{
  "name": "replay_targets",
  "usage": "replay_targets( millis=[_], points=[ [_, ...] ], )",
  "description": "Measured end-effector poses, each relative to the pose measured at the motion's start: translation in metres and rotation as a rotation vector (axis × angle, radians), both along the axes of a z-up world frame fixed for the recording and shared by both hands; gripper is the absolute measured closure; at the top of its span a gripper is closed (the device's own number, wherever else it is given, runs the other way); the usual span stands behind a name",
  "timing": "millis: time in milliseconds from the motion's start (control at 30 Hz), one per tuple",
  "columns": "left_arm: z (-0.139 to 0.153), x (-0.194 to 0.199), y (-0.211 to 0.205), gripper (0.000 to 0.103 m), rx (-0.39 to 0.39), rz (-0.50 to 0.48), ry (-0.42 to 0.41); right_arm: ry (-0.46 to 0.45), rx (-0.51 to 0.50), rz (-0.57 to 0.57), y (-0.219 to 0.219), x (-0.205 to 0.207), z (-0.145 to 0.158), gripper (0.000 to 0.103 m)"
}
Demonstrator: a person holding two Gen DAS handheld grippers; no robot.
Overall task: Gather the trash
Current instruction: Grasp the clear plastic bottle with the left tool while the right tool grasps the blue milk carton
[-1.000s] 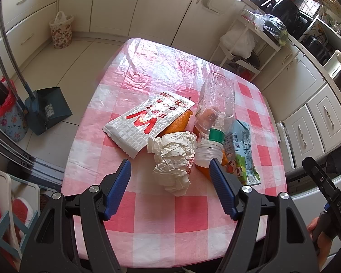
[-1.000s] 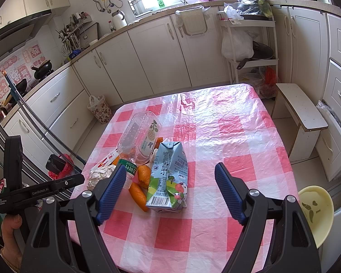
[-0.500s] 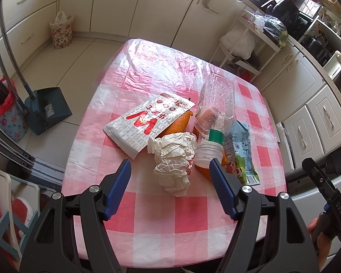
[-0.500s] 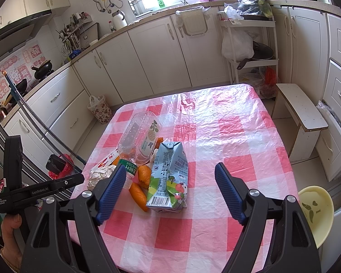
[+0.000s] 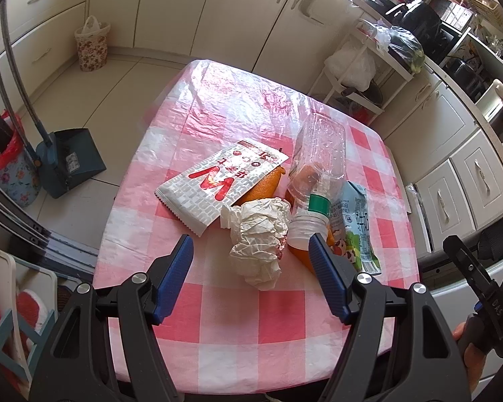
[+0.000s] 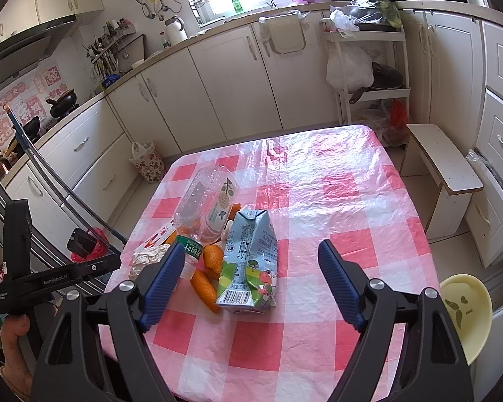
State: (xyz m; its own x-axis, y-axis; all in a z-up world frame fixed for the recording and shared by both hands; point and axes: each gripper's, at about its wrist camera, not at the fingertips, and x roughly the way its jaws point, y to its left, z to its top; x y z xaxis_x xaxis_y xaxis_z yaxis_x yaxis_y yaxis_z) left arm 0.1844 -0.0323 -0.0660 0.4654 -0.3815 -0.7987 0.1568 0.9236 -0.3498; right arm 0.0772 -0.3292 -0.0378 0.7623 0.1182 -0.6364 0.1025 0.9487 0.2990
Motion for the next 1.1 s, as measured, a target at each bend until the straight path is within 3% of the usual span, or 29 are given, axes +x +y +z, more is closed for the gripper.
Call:
replay_targets(
  millis=[233, 500, 800, 933, 1100],
  points=[
    [-0.001, 0.000, 0.001, 0.035, -0.015, -0.004, 0.006, 0.016, 0.016, -0.017, -0.009, 0.002, -0.005, 0.024],
    [0.000, 0.005, -0.016, 0.034, -0.027, -0.033, 0.000, 0.136, 0.005, 0.057, -0.003, 0.029, -0.029, 0.024],
    [0.004, 0.038, -0.046, 0.031, 0.067, -0.057, -0.022, 0.254, -0.110, 0.208, 0.037, 0.063, -0.056, 0.024],
    [0.006, 0.056, -0.073, 0.031, 0.101, -0.086, -0.040, 0.292, -0.142, 0.221, 0.043, 0.068, -0.065, 0.024],
    [0.005, 0.075, -0.119, 0.030, 0.211, -0.115, -0.089, 0.337, -0.151, 0.201, 0.026, 0.076, -0.079, 0.024]
  ],
)
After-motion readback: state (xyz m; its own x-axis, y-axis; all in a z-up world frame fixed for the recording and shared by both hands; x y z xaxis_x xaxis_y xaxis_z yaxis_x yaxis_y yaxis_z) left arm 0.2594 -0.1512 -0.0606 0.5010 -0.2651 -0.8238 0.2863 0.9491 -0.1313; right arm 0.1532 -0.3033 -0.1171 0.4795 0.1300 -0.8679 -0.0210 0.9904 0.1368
